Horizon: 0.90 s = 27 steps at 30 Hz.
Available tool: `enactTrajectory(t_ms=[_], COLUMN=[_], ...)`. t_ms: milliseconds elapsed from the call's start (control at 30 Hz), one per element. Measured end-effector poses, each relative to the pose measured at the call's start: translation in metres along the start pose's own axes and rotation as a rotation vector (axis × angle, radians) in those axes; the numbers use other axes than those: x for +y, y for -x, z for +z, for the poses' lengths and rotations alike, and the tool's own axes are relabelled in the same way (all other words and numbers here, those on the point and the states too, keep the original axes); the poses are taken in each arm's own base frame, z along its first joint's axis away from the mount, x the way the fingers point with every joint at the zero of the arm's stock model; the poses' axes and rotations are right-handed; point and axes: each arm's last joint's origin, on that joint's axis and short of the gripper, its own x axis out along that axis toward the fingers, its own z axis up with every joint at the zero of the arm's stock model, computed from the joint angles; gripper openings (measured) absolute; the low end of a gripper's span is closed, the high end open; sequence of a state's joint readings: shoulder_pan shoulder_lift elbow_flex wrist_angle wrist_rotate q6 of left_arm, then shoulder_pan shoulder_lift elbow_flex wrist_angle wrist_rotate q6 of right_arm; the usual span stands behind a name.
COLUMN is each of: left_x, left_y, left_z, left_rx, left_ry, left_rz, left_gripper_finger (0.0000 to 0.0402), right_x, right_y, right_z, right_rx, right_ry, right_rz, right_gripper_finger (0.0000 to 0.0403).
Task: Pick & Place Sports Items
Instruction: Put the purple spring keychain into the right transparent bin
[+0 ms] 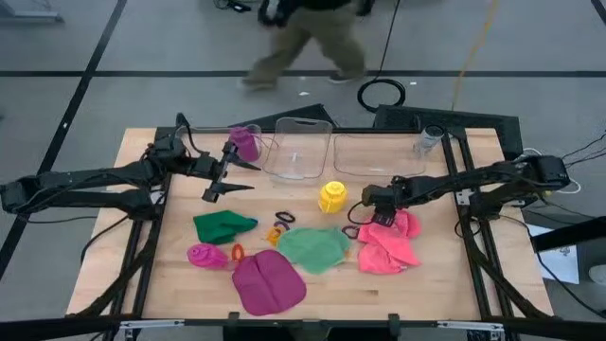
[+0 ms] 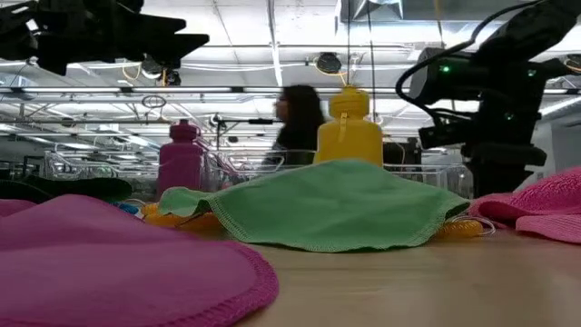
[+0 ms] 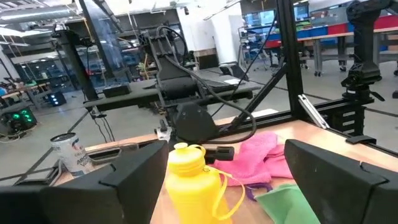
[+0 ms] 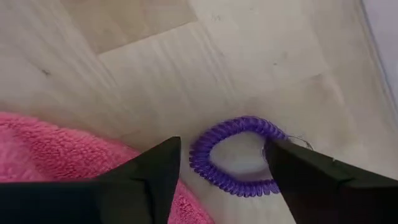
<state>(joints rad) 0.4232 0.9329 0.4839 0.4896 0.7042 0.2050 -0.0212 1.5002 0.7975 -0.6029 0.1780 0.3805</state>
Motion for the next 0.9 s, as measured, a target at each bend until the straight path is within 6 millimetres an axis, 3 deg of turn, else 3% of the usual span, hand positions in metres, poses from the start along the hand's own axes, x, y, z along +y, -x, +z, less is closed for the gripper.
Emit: enactTrajectory(t_ms=[500, 900], left_x=[0.0, 0.0004], left_y=[0.0, 0.0], left_z=[0.0, -0.0001], left_rx=[0.0, 0.004], left_ry=[0.0, -0.006], left_rz=[0.0, 0.017], left_gripper_finger=[0.0269, 0.0269], right_x=[-0.0006, -0.0013], right_y=[0.0008, 0.0059], right_z=[-0.0012, -0.0009], right_rx=[0.01, -0.01], right_ry=[0.06, 0.138], right_rz=[-0.004, 0.003], right_gripper_finger=[0.0004, 0.0002])
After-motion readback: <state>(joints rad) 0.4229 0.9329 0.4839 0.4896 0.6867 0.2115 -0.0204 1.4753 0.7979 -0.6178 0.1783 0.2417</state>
